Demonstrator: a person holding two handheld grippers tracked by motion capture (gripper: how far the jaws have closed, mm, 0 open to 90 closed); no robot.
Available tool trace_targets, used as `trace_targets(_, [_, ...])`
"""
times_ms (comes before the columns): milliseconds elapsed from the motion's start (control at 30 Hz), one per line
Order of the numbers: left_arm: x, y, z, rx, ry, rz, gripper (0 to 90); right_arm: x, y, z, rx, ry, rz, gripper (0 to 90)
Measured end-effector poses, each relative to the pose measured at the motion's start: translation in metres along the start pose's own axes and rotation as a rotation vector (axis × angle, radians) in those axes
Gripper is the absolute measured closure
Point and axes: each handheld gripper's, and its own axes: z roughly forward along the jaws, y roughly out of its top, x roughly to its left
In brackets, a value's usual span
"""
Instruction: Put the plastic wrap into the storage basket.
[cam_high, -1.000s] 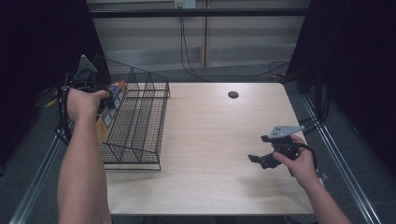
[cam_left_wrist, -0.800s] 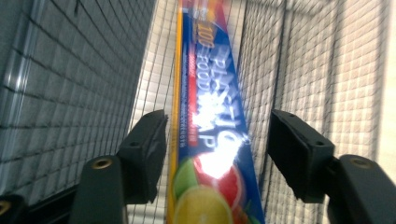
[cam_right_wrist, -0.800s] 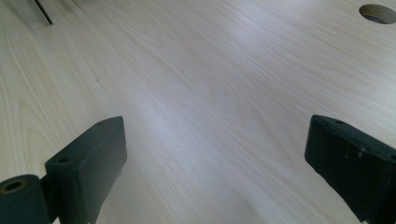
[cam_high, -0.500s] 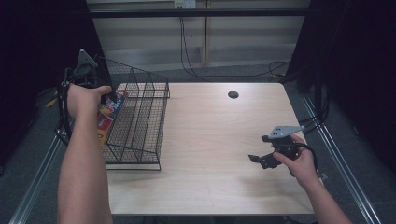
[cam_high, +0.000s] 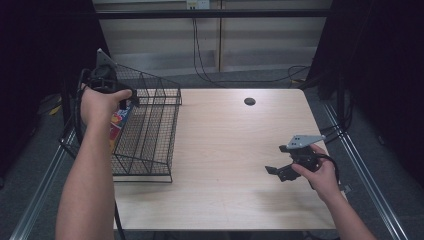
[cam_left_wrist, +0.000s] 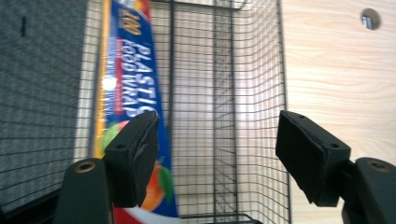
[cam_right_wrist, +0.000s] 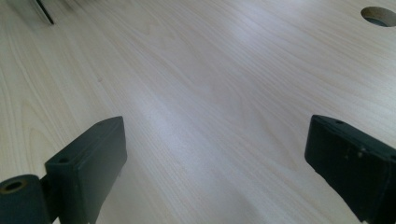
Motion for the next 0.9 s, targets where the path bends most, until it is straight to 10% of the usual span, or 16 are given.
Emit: trace_targets(900, [-0.061,-0.027,0.019,0.003,-0.214,0.218,25.4,0.002,0.0,-0.002,-0.001,0.002,-0.003,5.5])
